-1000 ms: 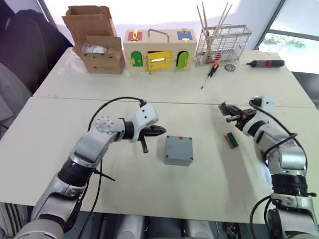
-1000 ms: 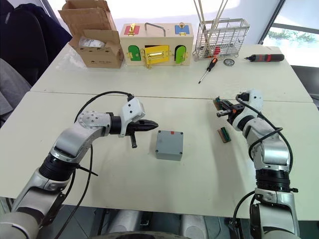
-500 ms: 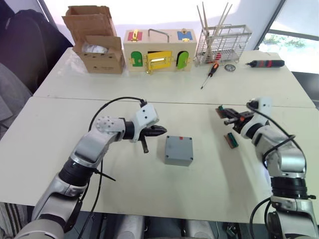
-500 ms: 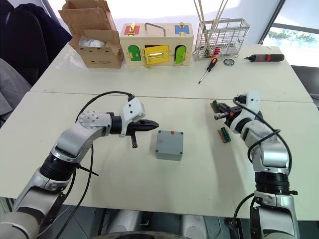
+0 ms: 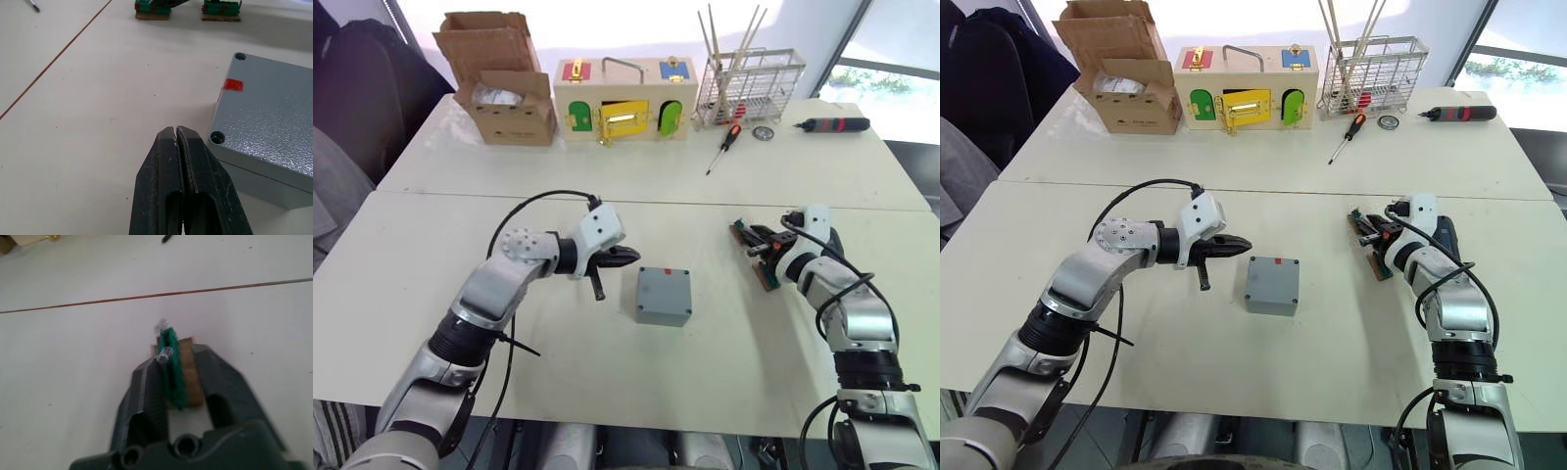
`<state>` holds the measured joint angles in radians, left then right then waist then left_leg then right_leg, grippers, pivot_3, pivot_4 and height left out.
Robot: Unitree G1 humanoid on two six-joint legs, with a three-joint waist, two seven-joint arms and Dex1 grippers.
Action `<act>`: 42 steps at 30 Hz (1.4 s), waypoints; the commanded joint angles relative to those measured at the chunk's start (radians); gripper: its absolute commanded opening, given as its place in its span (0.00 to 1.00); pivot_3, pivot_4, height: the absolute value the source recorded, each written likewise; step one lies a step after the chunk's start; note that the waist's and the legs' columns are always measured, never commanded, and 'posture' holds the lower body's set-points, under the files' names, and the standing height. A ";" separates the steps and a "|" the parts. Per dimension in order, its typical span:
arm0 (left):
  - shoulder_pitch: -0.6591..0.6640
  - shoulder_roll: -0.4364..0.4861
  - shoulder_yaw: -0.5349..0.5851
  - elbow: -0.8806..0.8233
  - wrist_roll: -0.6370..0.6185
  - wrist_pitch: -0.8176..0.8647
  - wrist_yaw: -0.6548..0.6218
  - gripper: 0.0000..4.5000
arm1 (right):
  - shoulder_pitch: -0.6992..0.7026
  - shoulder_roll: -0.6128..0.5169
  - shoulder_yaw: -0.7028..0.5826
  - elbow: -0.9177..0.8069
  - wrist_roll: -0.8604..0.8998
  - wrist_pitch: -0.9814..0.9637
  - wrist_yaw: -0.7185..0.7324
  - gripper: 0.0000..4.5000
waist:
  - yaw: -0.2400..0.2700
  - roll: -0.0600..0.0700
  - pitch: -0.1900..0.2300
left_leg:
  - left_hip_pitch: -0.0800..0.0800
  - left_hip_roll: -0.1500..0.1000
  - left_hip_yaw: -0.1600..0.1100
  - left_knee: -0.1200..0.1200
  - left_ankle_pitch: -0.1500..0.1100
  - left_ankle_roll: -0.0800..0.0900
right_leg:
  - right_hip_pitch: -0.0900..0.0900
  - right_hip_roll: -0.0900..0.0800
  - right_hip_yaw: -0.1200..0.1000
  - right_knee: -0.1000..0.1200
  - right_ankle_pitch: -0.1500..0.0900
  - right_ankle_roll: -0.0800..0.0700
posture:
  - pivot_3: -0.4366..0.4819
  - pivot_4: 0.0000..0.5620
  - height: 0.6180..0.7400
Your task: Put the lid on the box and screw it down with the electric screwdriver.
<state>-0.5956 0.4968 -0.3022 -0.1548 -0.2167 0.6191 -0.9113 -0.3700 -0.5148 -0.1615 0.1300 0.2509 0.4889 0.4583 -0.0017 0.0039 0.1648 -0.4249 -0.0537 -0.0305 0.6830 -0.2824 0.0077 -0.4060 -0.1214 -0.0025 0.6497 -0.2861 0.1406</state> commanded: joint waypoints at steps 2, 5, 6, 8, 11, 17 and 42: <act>-0.006 0.002 0.006 -0.016 0.004 -0.016 0.001 0.00 | -0.005 -0.006 -0.021 -0.030 0.006 -0.005 -0.001 0.63 | -0.003 0.000 0.000 | 0.000 0.000 0.000 0.000 0.000 0.000 | 0.000 0.000 0.000 0.000 0.000 0.000 | 0.48 0.27 0.96; -0.007 0.002 0.006 -0.012 0.005 -0.018 -0.001 0.00 | -0.002 0.001 -0.032 -0.049 0.018 -0.002 -0.002 0.63 | -0.009 0.000 0.000 | 0.000 0.000 0.000 0.000 0.000 0.000 | 0.000 0.000 0.000 0.000 0.000 0.000 | 0.48 0.27 0.96; -0.007 0.002 0.005 -0.011 0.005 -0.019 -0.001 0.00 | -0.002 0.004 -0.035 -0.056 0.025 -0.002 -0.002 0.63 | -0.010 0.000 0.000 | 0.000 0.000 0.000 0.000 0.000 0.000 | 0.000 0.000 0.000 0.000 0.000 0.000 | 0.48 0.27 0.96; -0.007 -0.001 0.003 -0.013 0.006 -0.019 0.000 0.00 | -0.003 0.012 -0.041 -0.072 0.038 -0.001 -0.002 0.63 | -0.011 0.000 0.000 | 0.000 0.000 0.000 0.000 0.000 0.000 | 0.000 0.000 0.000 0.000 0.000 0.000 | 0.48 0.27 0.96; -0.009 -0.003 0.003 -0.009 0.007 -0.019 -0.002 0.00 | -0.010 0.019 -0.043 -0.081 0.047 0.000 -0.002 0.63 | -0.011 0.000 0.000 | 0.000 0.000 0.000 0.000 0.000 0.000 | 0.000 0.000 0.000 0.000 0.000 0.000 | 0.48 0.27 0.96; -0.008 -0.005 0.003 -0.008 0.010 -0.018 -0.003 0.00 | -0.022 0.022 -0.034 -0.070 0.050 0.000 -0.003 0.63 | -0.010 0.000 0.000 | 0.000 0.000 0.000 0.000 0.000 0.000 | 0.000 0.000 0.000 0.000 0.000 0.000 | 0.48 0.27 0.96; 0.003 -0.008 -0.011 -0.015 0.015 -0.020 -0.006 0.00 | -0.027 0.041 -0.082 -0.122 0.116 0.058 -0.034 0.02 | -0.010 0.000 0.000 | 0.000 0.000 0.000 0.000 0.000 0.000 | 0.000 0.000 0.000 0.000 0.000 0.000 | 0.48 0.27 0.96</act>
<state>-0.5905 0.4897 -0.3120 -0.1486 -0.2049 0.6186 -0.9136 -0.3697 -0.4742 -0.2114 0.0655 0.3426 0.5422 0.4295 -0.0115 0.0039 0.1648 -0.4249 -0.0534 -0.0310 0.6826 -0.2824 0.0077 -0.4060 -0.1212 -0.0025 0.6498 -0.2861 0.1406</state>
